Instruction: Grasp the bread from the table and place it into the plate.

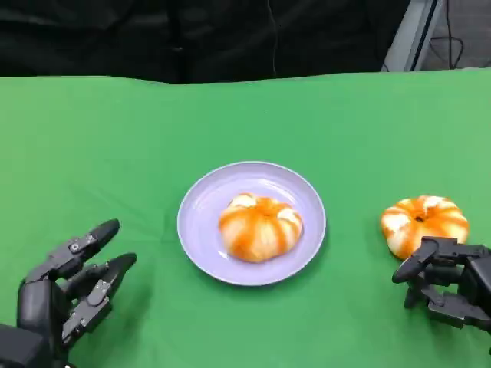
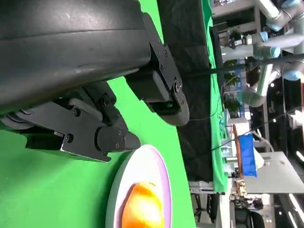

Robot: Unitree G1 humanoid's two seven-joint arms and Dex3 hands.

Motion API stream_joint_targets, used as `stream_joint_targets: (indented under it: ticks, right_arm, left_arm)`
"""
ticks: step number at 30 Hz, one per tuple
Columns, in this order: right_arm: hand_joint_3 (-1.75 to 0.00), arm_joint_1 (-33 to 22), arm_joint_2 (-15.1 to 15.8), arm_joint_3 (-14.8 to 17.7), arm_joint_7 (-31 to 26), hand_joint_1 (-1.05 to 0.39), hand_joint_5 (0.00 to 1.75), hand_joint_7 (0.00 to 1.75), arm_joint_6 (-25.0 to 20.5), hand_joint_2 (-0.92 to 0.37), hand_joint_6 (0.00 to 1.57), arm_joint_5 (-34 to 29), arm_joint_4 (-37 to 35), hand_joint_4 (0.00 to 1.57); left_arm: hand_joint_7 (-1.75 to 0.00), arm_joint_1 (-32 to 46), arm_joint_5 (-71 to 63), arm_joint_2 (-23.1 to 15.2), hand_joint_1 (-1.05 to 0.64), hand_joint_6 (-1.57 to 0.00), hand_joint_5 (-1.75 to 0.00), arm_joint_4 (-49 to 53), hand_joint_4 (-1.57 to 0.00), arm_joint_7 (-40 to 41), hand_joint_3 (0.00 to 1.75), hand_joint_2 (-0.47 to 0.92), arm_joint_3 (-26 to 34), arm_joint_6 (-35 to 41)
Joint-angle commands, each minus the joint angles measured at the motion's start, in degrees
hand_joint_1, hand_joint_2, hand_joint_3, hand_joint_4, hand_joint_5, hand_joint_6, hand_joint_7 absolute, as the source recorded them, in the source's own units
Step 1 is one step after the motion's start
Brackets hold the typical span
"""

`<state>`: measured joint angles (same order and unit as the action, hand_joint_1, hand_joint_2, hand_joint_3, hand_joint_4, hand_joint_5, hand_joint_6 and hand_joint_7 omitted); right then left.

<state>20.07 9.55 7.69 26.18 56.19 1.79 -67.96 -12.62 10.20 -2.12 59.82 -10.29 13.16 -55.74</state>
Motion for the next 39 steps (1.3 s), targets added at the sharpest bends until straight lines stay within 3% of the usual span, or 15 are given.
stream_joint_targets:
  ticks: [1, 3, 5, 6, 7, 9, 21, 27, 39]
  right_arm:
    - [-0.72, 0.32, 1.16, 0.55, 0.58, 0.1, 1.39, 1.0, 0.05, -0.78, 0.93, 0.96, 0.07, 0.88]
    - [-0.72, 0.3, 1.15, 0.64, 0.79, 0.1, 1.39, 1.0, -0.19, -0.78, 0.93, 1.1, 0.08, 0.88]
    - [-0.71, 0.27, 1.16, 0.71, 0.98, 0.1, 1.39, 0.99, -0.46, -0.78, 0.92, 1.23, 0.1, 0.88]
    - [-0.72, 0.24, 1.17, 0.66, 0.75, 0.1, 1.39, 0.99, -0.31, -0.78, 0.92, 1.09, 0.11, 0.88]
    - [-0.71, 0.23, 1.16, 0.64, 0.67, 0.1, 1.39, 0.99, -0.22, -0.78, 0.93, 1.05, 0.14, 0.88]
    - [-0.71, 0.22, 1.14, 0.63, 0.61, 0.11, 1.39, 0.99, -0.14, -0.79, 0.93, 1.02, 0.17, 0.88]
    - [-0.69, 0.25, 1.23, 0.55, 0.38, 0.11, 1.39, 0.98, 0.02, -0.8, 0.93, 0.81, 0.12, 0.88]
    - [-0.7, 0.31, 1.31, 0.45, 0.08, 0.1, 1.38, 0.98, 0.09, -0.79, 0.93, 0.59, 0.2, 0.88]
    - [-0.68, 0.46, 1.32, 0.51, -0.01, 0.1, 1.37, 0.99, 0.03, -0.8, 0.93, 0.61, 0.16, 0.89]
  left_arm:
    - [-0.11, -0.39, 0.22, -0.57, 0.0, -1.28, -1.11, -0.79, -0.93, 0.22, 0.4, 0.92, 0.68, 1.24]
    - [-0.12, -0.34, 0.66, -0.35, 0.0, -1.3, -1.16, -1.07, -0.93, -0.12, 0.4, 0.92, 0.96, 1.96]
    - [-0.61, -0.27, 1.18, -0.11, -0.02, -1.13, -1.3, -1.41, -0.92, -0.46, 0.45, 0.92, 1.25, 2.78]
    - [-0.75, -0.2, 1.59, 0.0, -0.02, -1.06, -1.32, -1.62, -0.92, -0.83, 0.46, 0.92, 1.38, 3.23]
    - [-0.89, -0.14, 1.81, 0.02, -0.02, -0.99, -1.36, -1.77, -0.91, -1.15, 0.48, 0.92, 1.42, 3.45]
    - [-0.98, -0.04, 2.12, 0.02, -0.02, -0.93, -1.39, -2.02, -0.89, -1.57, 0.5, 0.92, 1.45, 3.76]
    - [-1.03, 0.22, 2.15, -0.04, -0.02, -0.9, -1.41, -2.66, -0.88, -2.01, 0.51, 0.92, 1.41, 4.6]
    - [-1.18, 0.62, 1.87, -0.36, -0.04, -0.85, -1.49, -3.64, -0.83, -2.71, 0.49, 0.92, 1.1, 5.7]
    - [-1.21, 0.87, 1.52, -0.34, -0.06, -0.84, -1.49, -4.36, -0.84, -3.25, 0.47, 0.92, 1.01, 6.51]
